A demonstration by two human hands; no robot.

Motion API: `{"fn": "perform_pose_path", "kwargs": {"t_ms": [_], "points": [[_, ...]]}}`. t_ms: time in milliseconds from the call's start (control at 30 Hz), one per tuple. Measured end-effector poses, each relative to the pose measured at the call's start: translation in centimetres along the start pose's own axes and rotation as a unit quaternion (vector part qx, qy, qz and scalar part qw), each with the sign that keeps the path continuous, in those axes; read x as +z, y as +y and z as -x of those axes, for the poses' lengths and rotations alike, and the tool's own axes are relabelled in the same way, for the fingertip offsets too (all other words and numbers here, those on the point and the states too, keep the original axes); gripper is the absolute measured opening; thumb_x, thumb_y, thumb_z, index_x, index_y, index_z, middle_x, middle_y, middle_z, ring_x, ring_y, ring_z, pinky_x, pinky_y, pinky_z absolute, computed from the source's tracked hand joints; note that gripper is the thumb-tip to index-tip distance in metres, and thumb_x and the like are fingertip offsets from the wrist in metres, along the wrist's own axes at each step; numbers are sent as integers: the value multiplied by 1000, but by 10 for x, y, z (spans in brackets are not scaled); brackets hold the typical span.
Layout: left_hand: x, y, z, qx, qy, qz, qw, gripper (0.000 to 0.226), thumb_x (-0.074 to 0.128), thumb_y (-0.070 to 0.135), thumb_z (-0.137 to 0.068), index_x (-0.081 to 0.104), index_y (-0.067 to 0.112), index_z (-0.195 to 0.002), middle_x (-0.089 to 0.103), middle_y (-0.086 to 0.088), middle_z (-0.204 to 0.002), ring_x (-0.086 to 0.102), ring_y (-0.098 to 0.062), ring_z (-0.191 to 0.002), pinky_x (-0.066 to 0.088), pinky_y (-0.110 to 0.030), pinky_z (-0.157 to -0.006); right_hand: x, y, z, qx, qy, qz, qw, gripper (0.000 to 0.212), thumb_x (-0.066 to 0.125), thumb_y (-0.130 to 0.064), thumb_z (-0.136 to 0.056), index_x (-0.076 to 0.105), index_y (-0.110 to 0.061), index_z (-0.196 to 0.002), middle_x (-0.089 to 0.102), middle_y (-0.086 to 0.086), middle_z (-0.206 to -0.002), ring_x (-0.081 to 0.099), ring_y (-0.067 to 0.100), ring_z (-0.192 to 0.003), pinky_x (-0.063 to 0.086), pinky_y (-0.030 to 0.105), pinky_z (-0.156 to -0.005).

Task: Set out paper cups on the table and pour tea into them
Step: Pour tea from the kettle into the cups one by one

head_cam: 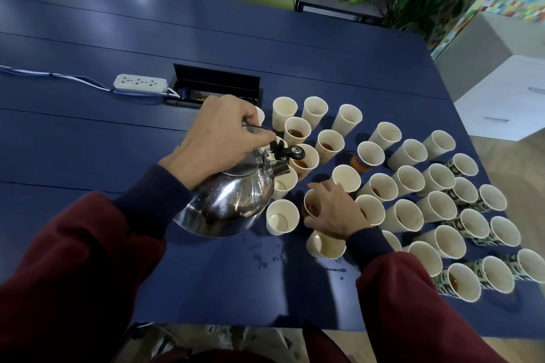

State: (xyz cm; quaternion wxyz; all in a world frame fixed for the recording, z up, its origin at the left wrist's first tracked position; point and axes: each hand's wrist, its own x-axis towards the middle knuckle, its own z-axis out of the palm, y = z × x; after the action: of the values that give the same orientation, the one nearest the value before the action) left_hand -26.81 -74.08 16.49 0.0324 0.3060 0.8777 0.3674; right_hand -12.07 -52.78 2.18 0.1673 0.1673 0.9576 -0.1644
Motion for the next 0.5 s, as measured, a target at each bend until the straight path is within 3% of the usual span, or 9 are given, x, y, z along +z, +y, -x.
{"fn": "perform_pose_path", "kwargs": {"t_ms": [100,233,333,500], "points": [[-1,0,-1,3,-4,2,1000,31,79,38,-78,68,12,-65,62,-4,-60,51,-12,-57,42,-29,-58,9,3,-3,9,15,-10,1000,84,80,-35,-76,38,-21,-147,43,7,-142,45,26,-132,45,37,-102],[-4,2,-2,6,-11,4,1000,33,79,38,-78,68,10,-66,61,1,-59,51,-10,-57,41,-27,-58,12,1,-7,13,148,-47,988,80,83,-31,-74,43,-12,-141,53,10,-135,50,30,-118,45,41,-96],[-4,5,-2,19,-21,-1,1000,33,80,39,-77,68,12,-64,63,-5,-60,56,-18,-60,45,-32,-61,5,-10,-6,3,248,-163,955,74,85,-28,-72,50,-9,-134,57,10,-127,49,30,-113,42,41,-95],[-1,15,-1,49,-39,-6,998,39,80,41,-75,63,10,-60,59,-11,-58,54,-27,-62,47,-41,-61,-8,-34,0,-95,320,-270,903,59,86,-21,-68,57,-14,-120,56,6,-114,51,16,-108,34,13,-92]]}}
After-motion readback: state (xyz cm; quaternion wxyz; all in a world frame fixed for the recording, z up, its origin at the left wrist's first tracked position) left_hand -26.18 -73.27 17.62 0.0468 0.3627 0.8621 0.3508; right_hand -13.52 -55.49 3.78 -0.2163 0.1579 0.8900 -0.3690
